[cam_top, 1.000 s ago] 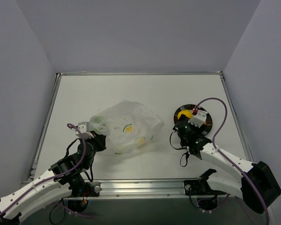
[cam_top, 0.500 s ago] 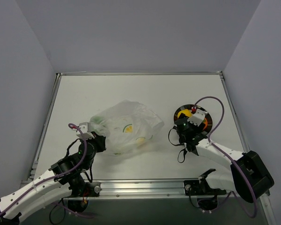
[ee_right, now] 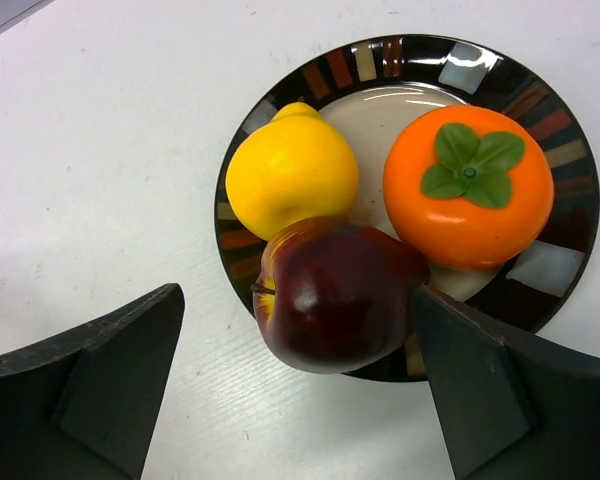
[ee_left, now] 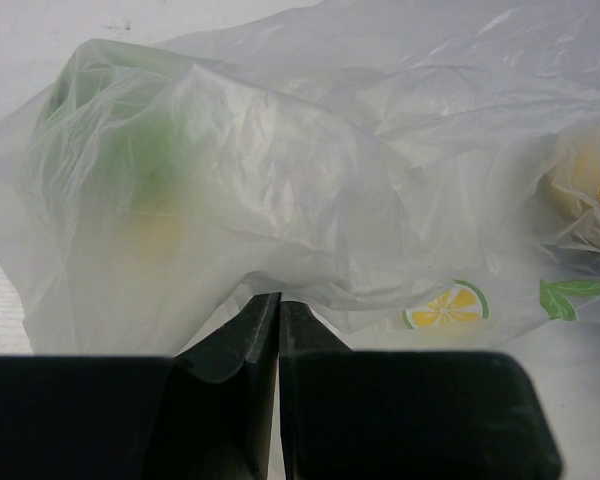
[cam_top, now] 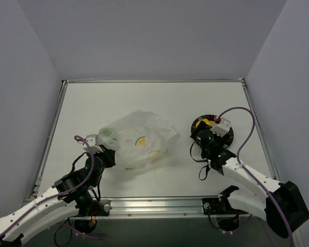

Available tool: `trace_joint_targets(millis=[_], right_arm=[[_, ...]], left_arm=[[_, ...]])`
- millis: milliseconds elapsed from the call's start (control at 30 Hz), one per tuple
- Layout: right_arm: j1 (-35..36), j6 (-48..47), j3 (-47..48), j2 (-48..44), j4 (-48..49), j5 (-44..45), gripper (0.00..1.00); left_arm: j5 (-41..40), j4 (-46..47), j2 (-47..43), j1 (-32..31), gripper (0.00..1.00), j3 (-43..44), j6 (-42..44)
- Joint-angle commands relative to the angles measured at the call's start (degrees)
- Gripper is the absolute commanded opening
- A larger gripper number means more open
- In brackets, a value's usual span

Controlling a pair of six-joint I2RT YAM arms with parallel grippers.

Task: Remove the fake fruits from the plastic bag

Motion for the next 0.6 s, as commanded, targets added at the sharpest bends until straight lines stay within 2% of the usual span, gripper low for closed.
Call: trace_joint_targets(millis=[0,100,200,233,267,367,467,567], right_arm=[[1.00,-0.97,1.63,-3.72,-3.79,1.00,0.92],[4.69,-2.28,3.92,-8.63,-6.43,0.91,0.85],[11.17,-5.62,6.47,-12.33,-6.87,0.65,0.60],[12.86,-6.76,7.26,-12.70,-6.87,0.30,0.47],[14.35,-7.55,8.92,-12.96,-6.09,-1.71,0.43],[20.68,-10.80,12.08,-12.17,-3.38,-3.48,0.33],[28.94,-15.27,14.20,-10.07,0.49,-3.40,0.27],[36.23,-19.23,17.36,-6.47,4.36,-6.03,0.26]], left_arm=[[-0.08,-2.09,-0.38,0.35,0.02,4.37,-0.01],[-0.34,-3.67,-1.26,0.35,0.02,5.16,-0.09],[-0.60,-5.25,-2.40,0.35,0.02,5.86,-0.27],[-0.60,-5.52,-2.66,0.35,0.02,6.04,-0.36],[-0.52,-5.96,-2.93,0.35,0.02,6.22,-0.36],[-0.69,-7.01,-2.93,0.35,0.02,6.65,-0.80],[-0.60,-7.98,-3.02,0.35,0.02,6.92,-1.24],[-1.21,-9.12,-3.46,0.44,0.02,7.18,-1.24]])
